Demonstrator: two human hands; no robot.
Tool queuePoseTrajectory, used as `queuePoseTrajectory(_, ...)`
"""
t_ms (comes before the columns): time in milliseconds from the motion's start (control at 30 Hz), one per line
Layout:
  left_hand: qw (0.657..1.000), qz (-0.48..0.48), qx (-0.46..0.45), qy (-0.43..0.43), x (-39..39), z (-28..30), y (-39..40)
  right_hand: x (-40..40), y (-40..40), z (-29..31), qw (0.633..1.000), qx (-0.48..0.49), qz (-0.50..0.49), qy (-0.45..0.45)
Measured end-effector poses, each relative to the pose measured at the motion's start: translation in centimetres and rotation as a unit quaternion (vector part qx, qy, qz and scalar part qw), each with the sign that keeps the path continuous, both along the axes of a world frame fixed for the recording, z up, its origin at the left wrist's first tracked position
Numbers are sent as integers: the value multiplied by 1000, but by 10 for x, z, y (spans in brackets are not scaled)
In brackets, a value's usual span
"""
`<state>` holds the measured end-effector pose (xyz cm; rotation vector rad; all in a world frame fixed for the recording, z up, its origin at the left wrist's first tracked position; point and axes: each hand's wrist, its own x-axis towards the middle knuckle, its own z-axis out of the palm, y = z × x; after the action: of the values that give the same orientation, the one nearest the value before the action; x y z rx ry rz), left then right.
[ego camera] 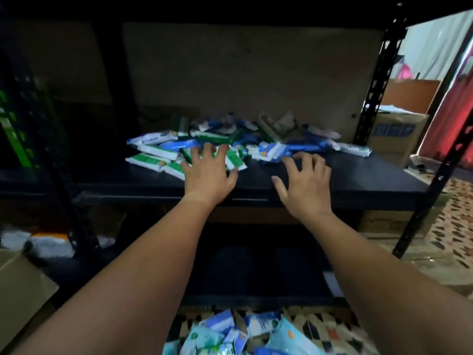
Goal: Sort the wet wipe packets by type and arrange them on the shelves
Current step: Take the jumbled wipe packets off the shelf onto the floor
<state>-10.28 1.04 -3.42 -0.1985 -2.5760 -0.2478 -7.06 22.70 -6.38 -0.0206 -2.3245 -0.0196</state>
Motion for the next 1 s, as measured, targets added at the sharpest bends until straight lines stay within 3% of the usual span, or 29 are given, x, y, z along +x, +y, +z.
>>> queuePoseTrajectory(133, 992, 3, 31, -121, -35, 16, 10, -30, -5, 27, 992, -30, -24, -120)
queuePoseTrajectory(333, 976, 1, -39, -215, -76, 16, 21, -82, -15, 30, 970, -118, -17, -214)
queuePoseTrajectory(600, 971, -48, -53, -226, -130, 8, 28, -133, -9, 15, 957, -172, 1, -235)
queuePoseTrajectory(1000, 981, 17, -73, -176, -150, 2, 41, -158, 2, 13, 947, -200, -4, -253)
